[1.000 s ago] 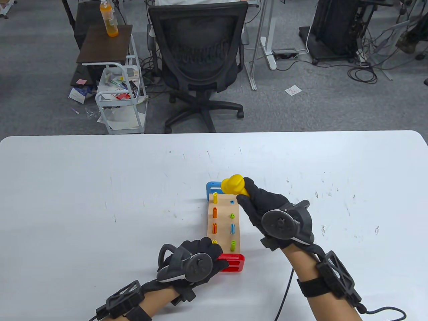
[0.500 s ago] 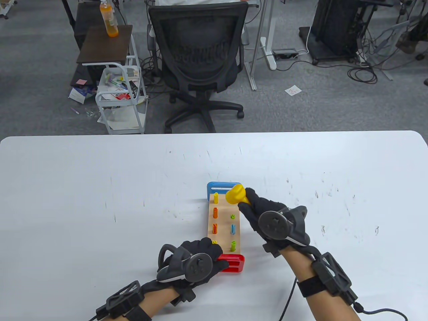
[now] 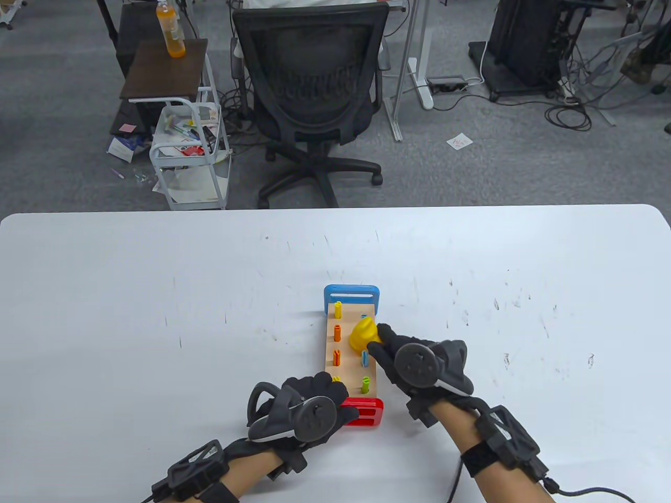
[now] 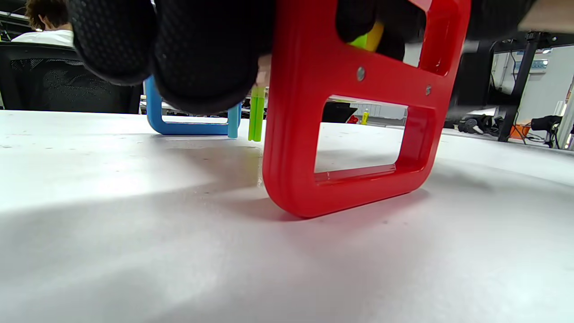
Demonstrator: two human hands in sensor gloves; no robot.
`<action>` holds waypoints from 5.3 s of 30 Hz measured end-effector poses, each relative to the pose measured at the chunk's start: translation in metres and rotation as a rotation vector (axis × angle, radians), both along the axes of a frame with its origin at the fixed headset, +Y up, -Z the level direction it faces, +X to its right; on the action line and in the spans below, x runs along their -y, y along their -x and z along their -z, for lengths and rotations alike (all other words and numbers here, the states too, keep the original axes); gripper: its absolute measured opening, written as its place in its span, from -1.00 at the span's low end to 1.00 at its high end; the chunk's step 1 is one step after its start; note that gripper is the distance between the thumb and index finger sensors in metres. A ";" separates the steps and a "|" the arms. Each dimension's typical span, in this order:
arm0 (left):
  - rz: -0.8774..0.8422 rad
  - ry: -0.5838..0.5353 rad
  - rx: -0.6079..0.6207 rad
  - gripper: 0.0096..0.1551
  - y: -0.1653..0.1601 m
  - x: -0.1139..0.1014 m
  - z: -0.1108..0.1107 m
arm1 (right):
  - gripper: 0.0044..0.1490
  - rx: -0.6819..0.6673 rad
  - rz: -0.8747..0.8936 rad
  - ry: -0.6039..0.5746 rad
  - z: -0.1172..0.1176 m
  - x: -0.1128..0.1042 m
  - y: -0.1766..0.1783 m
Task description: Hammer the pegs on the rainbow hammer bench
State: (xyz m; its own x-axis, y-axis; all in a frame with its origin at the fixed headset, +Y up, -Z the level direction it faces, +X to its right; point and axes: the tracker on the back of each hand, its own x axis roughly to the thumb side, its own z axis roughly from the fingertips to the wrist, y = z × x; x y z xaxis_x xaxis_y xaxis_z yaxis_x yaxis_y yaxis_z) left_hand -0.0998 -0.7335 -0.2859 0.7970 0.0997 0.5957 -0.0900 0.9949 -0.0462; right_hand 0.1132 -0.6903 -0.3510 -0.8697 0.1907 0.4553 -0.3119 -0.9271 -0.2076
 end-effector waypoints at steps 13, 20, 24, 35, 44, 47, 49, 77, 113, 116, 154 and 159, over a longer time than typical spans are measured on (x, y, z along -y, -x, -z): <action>-0.017 0.007 0.001 -0.32 0.001 0.000 0.001 | -0.22 -0.012 0.124 -0.179 0.000 -0.012 -0.003; -0.025 0.015 0.004 -0.33 0.001 0.001 0.002 | -0.23 -0.001 0.110 -0.157 0.001 -0.028 -0.004; -0.027 0.014 0.004 -0.33 0.001 0.000 0.002 | -0.22 -0.011 0.194 -0.216 -0.006 -0.067 -0.009; -0.029 0.012 0.004 -0.32 0.002 0.001 0.002 | -0.22 0.013 -0.197 0.164 0.022 0.034 0.013; -0.031 0.012 0.006 -0.32 0.002 0.001 0.002 | -0.22 0.036 0.203 -0.146 -0.004 -0.077 -0.009; -0.031 0.012 0.005 -0.32 0.002 0.001 0.002 | -0.22 -0.003 0.245 -0.252 -0.029 -0.114 -0.014; -0.030 0.011 0.004 -0.32 0.002 0.001 0.002 | -0.21 -0.022 0.257 -0.315 -0.044 -0.126 -0.016; -0.030 0.012 0.000 -0.32 0.002 0.001 0.002 | -0.22 -0.027 0.099 -0.168 -0.047 -0.038 -0.002; -0.034 0.015 -0.001 -0.32 0.002 0.002 0.002 | -0.21 -0.007 0.190 -0.372 -0.060 -0.084 -0.019; -0.034 0.015 -0.001 -0.32 0.002 0.002 0.002 | -0.22 -0.026 0.000 -0.159 -0.043 -0.015 -0.004; -0.040 0.017 0.000 -0.32 0.002 0.002 0.002 | -0.22 -0.051 0.177 -0.416 -0.090 -0.096 -0.018; -0.041 0.016 0.001 -0.32 0.002 0.002 0.002 | -0.20 -0.077 -0.168 -0.108 -0.082 0.010 0.000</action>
State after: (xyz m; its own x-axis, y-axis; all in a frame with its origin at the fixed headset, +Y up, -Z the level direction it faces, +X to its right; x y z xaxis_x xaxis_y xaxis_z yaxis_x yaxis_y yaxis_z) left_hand -0.1019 -0.7353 -0.2879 0.7913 0.1417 0.5948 -0.1302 0.9895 -0.0626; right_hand 0.1132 -0.7007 -0.2686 -0.8471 -0.0075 0.5314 -0.1735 -0.9412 -0.2899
